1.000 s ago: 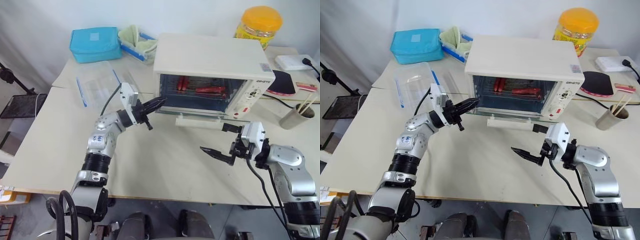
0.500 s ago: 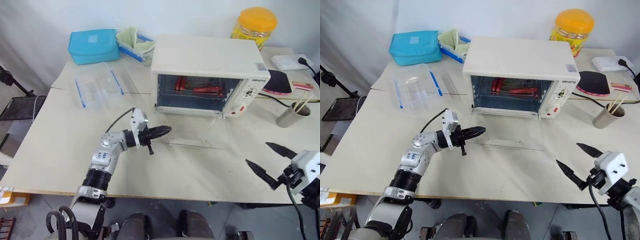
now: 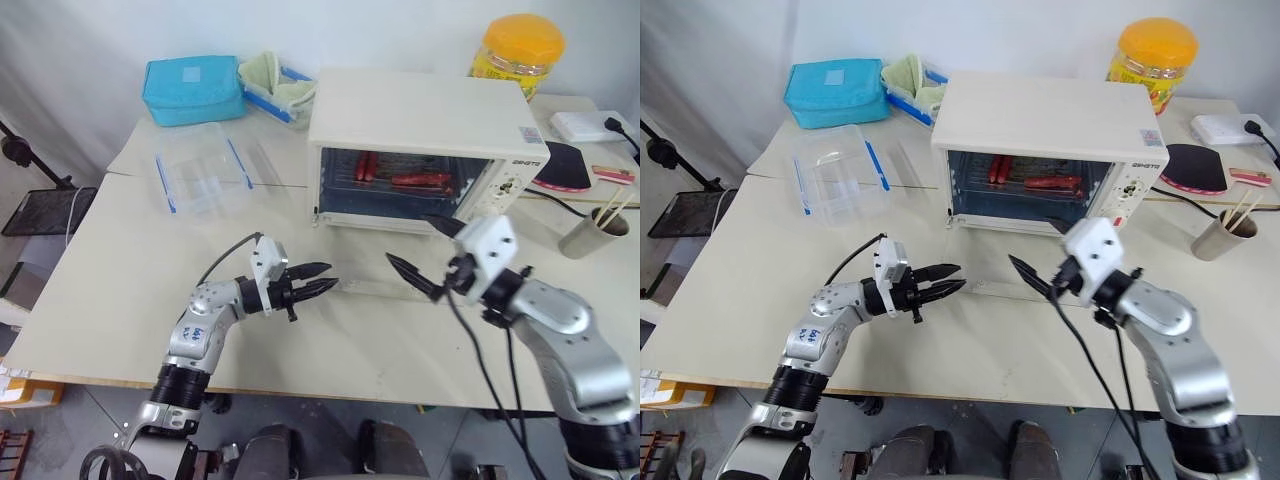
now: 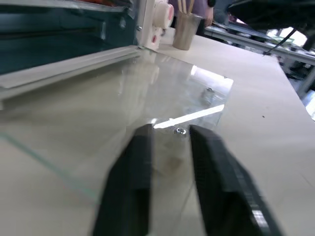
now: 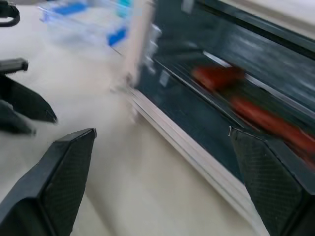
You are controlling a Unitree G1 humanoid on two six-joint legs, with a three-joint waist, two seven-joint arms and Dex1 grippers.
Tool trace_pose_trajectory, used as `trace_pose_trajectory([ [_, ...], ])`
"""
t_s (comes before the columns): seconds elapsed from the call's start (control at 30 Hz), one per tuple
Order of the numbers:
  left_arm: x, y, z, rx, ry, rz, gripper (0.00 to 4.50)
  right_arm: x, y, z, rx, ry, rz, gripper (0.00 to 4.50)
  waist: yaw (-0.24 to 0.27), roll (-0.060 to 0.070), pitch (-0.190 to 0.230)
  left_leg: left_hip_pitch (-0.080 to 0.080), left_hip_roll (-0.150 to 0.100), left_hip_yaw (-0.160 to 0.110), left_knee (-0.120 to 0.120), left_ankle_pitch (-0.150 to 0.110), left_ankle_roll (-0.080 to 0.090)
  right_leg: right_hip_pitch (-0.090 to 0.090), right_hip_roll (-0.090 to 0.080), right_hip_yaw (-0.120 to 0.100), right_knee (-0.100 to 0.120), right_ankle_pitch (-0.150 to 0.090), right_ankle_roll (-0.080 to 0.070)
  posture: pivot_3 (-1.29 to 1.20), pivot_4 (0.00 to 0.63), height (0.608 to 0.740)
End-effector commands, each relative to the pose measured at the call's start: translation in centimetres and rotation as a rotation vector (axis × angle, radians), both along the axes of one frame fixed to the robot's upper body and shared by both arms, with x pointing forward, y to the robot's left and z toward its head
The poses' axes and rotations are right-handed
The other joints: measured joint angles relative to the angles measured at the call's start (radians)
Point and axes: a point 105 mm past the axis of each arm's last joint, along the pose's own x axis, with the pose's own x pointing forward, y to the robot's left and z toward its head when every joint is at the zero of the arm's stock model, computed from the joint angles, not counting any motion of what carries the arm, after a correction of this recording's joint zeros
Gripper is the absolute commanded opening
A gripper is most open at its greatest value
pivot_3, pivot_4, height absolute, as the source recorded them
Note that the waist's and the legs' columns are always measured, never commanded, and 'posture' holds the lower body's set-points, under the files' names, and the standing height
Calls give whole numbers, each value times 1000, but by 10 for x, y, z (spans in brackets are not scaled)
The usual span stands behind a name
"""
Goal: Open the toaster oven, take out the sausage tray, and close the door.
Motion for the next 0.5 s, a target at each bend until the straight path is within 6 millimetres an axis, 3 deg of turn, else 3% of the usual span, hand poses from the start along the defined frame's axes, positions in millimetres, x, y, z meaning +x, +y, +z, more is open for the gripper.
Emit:
trace_pose_trajectory([
  [0.03,-9,8,21,-53,-57,21,2718,31,2,9,-122,-171,-114,4500,-6,0,0,0,0,0,1,0,0,0,0,0,0,0,0,0,150,740],
  [0.2,-16,17,30,-70,-78,61,4276,56,19,9,-300,-325,-120,4500,-14,0,0,0,1,0,-1,0,0,-1,1,-1,0,0,0,0,150,740],
  [0.4,-19,20,30,-61,-83,91,4276,80,40,8,-518,-480,-96,4500,-32,0,0,0,1,0,-1,0,-1,-1,1,-1,0,0,0,0,150,740],
  [0.5,-18,20,31,-70,-82,99,4312,83,44,8,-586,-550,-91,3880,-33,0,0,0,1,0,-1,0,-1,-1,1,-1,0,0,0,0,150,740],
])
